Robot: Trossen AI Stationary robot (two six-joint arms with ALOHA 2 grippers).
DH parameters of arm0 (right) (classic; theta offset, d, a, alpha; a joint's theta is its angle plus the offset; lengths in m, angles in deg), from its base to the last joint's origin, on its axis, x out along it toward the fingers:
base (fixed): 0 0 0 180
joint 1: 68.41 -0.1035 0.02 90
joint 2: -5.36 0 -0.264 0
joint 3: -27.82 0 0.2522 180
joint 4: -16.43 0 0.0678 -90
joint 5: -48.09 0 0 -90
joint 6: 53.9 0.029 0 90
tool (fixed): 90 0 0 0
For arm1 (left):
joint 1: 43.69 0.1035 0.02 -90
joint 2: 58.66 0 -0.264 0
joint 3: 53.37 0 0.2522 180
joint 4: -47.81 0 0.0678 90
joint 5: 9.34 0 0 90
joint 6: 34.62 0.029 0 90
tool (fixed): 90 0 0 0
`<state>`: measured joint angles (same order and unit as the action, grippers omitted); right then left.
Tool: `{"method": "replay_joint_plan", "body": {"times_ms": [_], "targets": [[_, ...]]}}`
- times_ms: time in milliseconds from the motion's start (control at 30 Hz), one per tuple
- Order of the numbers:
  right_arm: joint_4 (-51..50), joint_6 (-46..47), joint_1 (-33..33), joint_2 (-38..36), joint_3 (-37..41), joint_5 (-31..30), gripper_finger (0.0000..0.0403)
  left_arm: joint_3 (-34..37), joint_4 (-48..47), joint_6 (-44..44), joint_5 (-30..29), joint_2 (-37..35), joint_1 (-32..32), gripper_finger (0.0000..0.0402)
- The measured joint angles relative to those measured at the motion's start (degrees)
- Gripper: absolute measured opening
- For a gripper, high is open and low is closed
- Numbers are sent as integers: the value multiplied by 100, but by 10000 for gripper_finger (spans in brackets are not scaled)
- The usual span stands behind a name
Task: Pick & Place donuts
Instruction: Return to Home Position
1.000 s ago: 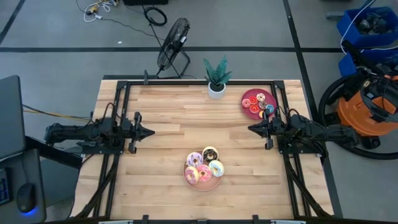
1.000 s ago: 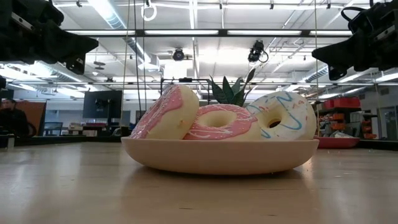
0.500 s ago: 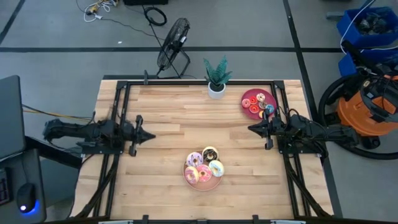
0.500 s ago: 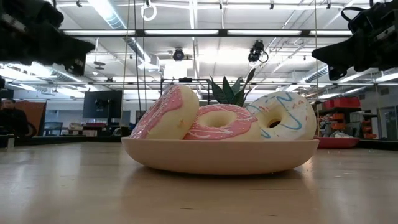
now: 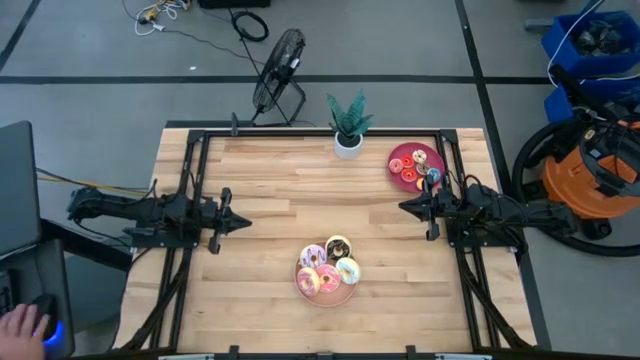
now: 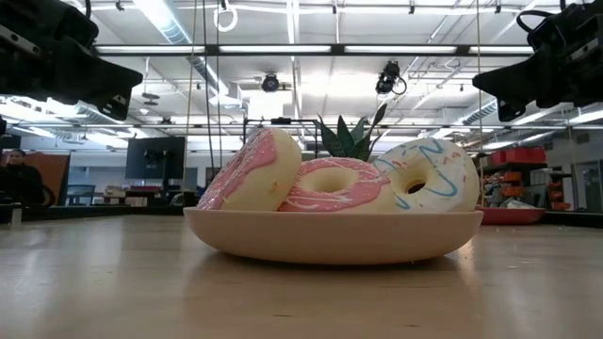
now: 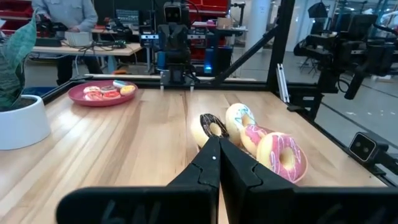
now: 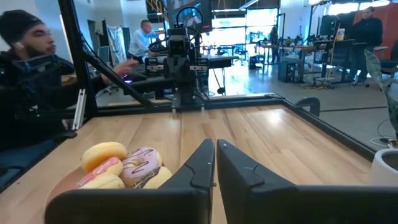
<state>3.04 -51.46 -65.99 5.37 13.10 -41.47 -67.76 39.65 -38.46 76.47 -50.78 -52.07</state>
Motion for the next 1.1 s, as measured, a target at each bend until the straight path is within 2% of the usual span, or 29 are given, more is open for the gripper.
{"method": "replay_joint_plan", "body": {"times_ms": [800, 1100], "targets": [[1, 0, 0, 0, 0, 0, 29, -12, 7, 0, 1, -9, 0, 7], [1, 2, 0, 0, 0, 0, 29, -24, 22, 2, -2, -238, 522, 7]]}}
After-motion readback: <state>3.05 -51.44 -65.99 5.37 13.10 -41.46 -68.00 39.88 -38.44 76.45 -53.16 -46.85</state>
